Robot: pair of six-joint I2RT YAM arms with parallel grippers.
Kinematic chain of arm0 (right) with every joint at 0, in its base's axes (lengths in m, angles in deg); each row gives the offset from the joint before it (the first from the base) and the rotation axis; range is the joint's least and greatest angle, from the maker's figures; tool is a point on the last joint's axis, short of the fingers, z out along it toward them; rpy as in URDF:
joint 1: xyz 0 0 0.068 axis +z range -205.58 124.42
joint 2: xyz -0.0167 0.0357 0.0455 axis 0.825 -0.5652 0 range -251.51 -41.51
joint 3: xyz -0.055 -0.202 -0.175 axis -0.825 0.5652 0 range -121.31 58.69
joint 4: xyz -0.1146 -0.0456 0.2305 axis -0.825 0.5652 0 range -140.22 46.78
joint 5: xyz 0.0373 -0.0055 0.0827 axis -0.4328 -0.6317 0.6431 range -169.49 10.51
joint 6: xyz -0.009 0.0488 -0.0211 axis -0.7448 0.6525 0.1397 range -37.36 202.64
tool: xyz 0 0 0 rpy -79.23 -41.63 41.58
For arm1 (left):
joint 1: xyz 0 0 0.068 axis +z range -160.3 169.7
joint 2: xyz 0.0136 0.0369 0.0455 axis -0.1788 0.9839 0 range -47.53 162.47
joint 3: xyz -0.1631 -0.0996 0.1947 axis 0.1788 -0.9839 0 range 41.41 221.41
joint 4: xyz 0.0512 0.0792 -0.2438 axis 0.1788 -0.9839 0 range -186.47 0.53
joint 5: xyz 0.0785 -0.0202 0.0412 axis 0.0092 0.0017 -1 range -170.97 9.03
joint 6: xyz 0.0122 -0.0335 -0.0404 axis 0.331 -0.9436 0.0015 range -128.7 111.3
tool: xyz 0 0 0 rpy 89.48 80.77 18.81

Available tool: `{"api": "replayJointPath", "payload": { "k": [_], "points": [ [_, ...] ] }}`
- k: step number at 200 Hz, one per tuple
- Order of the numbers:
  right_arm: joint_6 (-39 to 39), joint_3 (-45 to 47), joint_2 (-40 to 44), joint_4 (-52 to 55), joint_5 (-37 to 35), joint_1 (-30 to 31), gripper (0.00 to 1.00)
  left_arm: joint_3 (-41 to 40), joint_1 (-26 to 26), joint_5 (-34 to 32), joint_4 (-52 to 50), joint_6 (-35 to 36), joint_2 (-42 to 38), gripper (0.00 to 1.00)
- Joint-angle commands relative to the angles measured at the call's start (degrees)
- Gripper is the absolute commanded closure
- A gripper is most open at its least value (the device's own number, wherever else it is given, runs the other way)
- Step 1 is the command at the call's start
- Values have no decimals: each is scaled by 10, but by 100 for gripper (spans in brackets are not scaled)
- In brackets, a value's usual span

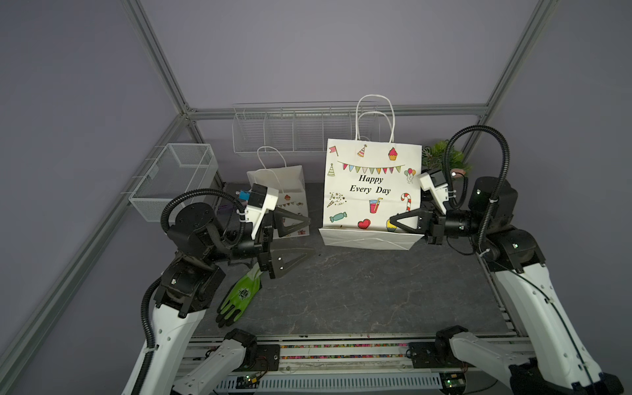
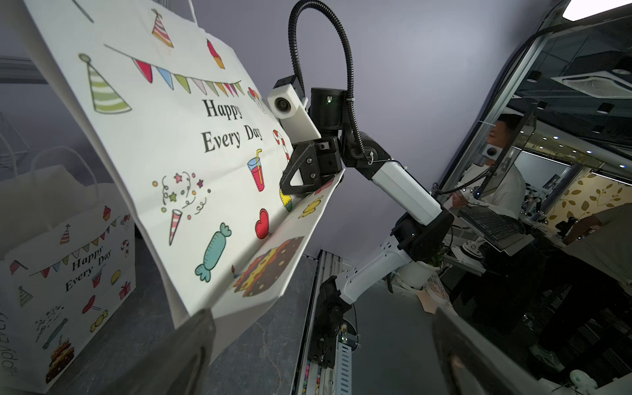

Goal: Put away the paper bag
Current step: Press the paper bag.

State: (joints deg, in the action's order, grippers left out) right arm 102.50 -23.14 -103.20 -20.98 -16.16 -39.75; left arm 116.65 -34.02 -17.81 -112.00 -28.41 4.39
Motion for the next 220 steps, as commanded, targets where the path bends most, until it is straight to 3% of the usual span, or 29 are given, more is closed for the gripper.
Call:
{"api": "replayJointPath", "payload": {
  "k": [1, 41, 80, 116, 127, 146, 161, 197, 220],
  "points": [
    [44, -10, -3, -64, 35, -2, 93, -38, 1, 21, 41, -22, 22, 1],
    [88, -2, 5, -117, 58, 8, 93, -44, -22, 21, 91, -41, 48, 0],
    [85, 6, 3, -120, 51, 26, 93, -12, -60, 15, 99, -38, 77, 0],
    [53, 10, 2, -85, 42, 31, 93, -10, -65, 16, 100, -38, 73, 1],
    [46, 12, 3, -77, 39, 31, 93, -12, -64, 20, 98, -35, 69, 7],
    [43, 18, 3, -77, 37, 33, 93, -15, -63, 20, 92, -33, 65, 31],
    [43, 23, 3, -79, 34, 38, 93, -16, -65, 17, 92, -34, 67, 42],
    [28, 24, 0, -62, 22, 46, 93, -13, -64, 9, 100, -40, 75, 45],
    [22, 23, -1, -56, 20, 49, 93, -13, -65, 4, 100, -39, 76, 55]
  ]
}}
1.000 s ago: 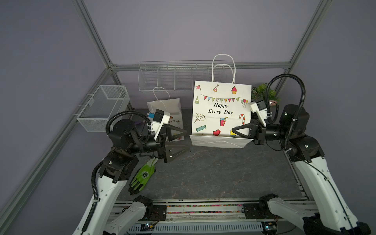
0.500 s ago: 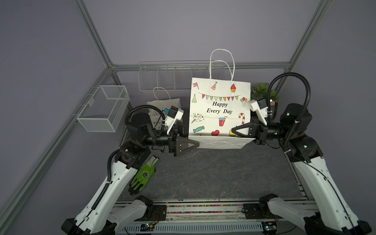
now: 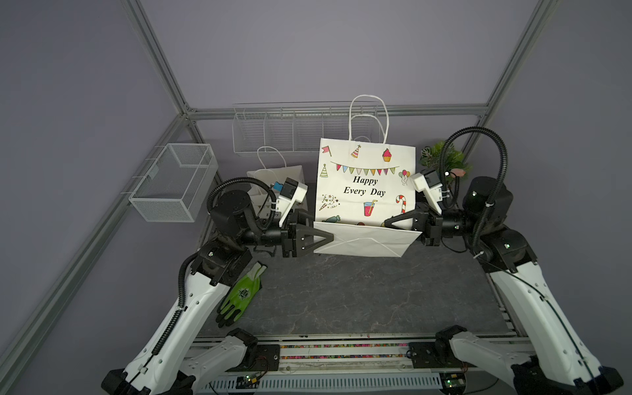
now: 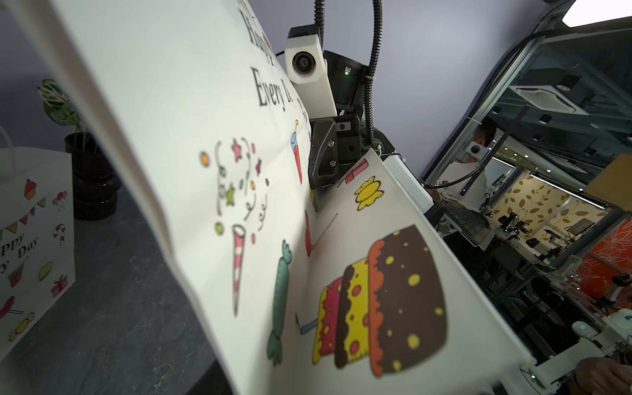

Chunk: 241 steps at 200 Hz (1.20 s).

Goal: Put away the paper bag
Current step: Press the paper bag.

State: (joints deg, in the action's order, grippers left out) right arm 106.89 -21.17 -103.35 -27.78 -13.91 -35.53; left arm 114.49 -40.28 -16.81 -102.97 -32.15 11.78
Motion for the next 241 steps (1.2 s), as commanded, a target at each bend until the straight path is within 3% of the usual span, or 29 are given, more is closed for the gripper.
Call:
{"api": "replayJointPath", "payload": {
  "k": [1, 53, 76, 94, 121, 144, 162, 212, 241],
  "points": [
    [-21, 3, 1, 12, -3, 7, 93, 8, -1, -7, 10, -2, 3, 55],
    [-39, -7, 3, 31, -8, 9, 93, 4, -1, -17, 5, -2, 1, 77],
    [-54, -12, 5, 49, -15, 10, 86, 3, -1, -22, 4, -4, 0, 88],
    [-67, -18, 9, 63, -28, 9, 68, 2, -1, -25, 3, -4, -3, 92],
    [-70, -18, 27, 54, -49, 5, 28, 1, -1, -32, 0, -4, -9, 98],
    [-59, -16, 51, 35, -63, -4, 0, 0, -1, -33, -8, -1, -17, 100],
    [-44, -11, 75, 9, -61, -12, 11, 0, 0, -33, -12, 1, -24, 100],
    [71, 29, 113, -163, 1, -17, 11, -1, 3, -29, -15, -1, -39, 100],
    [84, 40, 119, -189, 12, -11, 11, 0, 4, -28, -8, -8, -40, 100]
  ]
}}
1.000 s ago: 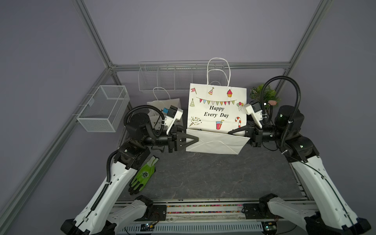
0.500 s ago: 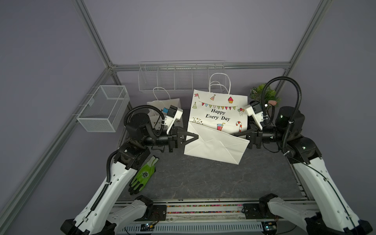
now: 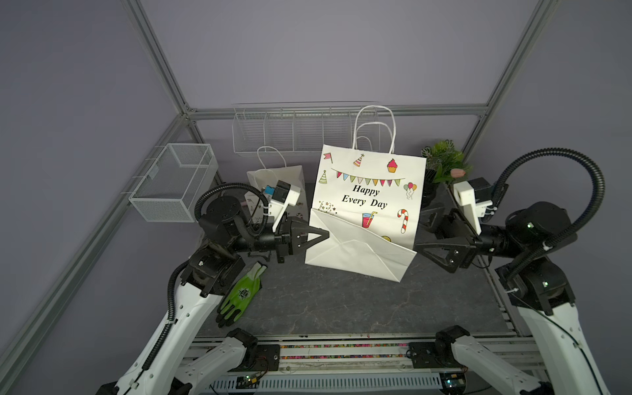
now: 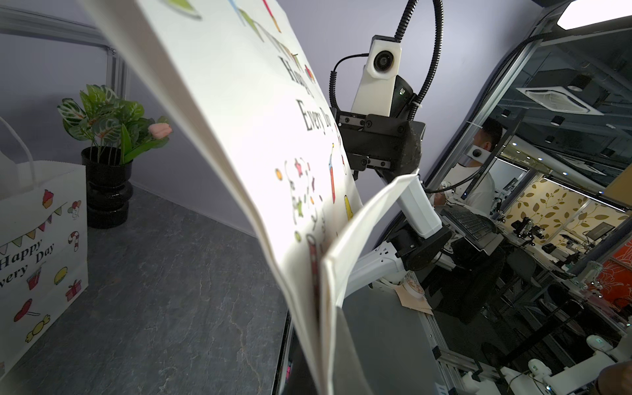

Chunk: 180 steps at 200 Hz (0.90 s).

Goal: Put away the paper bag
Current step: Press the paper bag.

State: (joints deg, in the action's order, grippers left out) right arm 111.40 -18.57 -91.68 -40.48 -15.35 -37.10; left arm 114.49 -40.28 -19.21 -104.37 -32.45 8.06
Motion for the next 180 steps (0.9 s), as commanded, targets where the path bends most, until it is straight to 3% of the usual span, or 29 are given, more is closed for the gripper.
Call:
{"api": "replayJointPath", "payload": {
  "k": [1, 70, 105, 180],
  "points": [
    [39, 15, 2, -62, 27, 5, 11, 0, 4, -4, 7, -6, -2, 100],
    [-50, 3, -19, 52, -5, 36, 11, 4, 4, -5, 33, -29, 18, 100],
    [-89, -9, -40, 106, -40, 48, 0, 2, 4, -12, 39, -32, 31, 100],
    [-89, -12, -64, 103, -66, 53, 54, -1, 4, -17, 40, -31, 41, 100]
  ]
}}
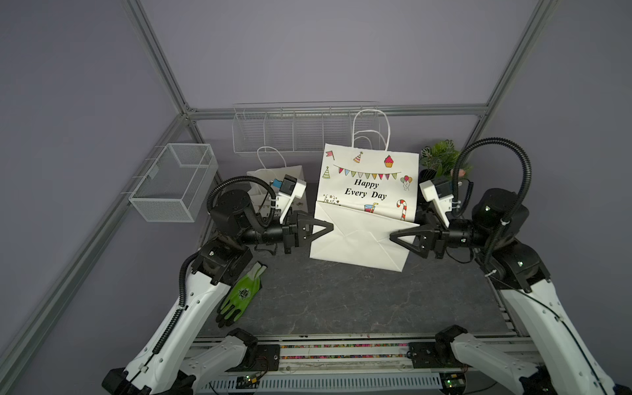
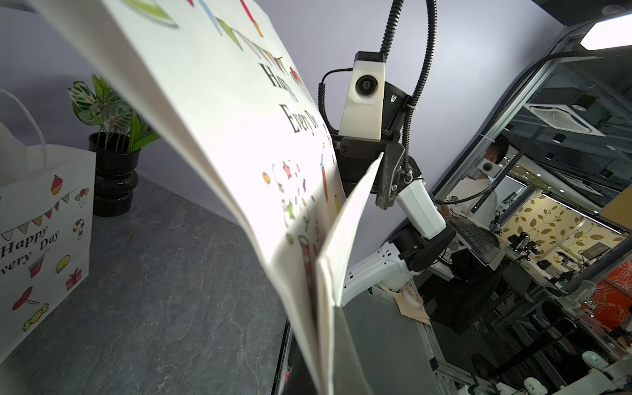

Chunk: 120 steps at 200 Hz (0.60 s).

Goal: Put away the paper bag
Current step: Press the paper bag.

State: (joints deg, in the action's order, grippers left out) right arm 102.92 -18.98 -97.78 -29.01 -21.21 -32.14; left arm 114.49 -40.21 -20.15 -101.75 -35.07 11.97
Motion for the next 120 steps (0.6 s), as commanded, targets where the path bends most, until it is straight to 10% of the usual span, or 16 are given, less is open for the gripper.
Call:
{"api": "replayJointPath", "payload": {
  "k": [1, 93, 120],
  "points": [
    [-3, -8, -3, -12, -7, 3, 55, 0, 4, -8, 14, -4, 2, 100],
    [-4, -4, 0, -7, -50, 3, 86, -24, 4, -17, 14, 1, -1, 100],
    [-28, -10, -11, 37, -75, 4, 93, -25, 5, -15, 10, 5, 5, 43]
  ]
}}
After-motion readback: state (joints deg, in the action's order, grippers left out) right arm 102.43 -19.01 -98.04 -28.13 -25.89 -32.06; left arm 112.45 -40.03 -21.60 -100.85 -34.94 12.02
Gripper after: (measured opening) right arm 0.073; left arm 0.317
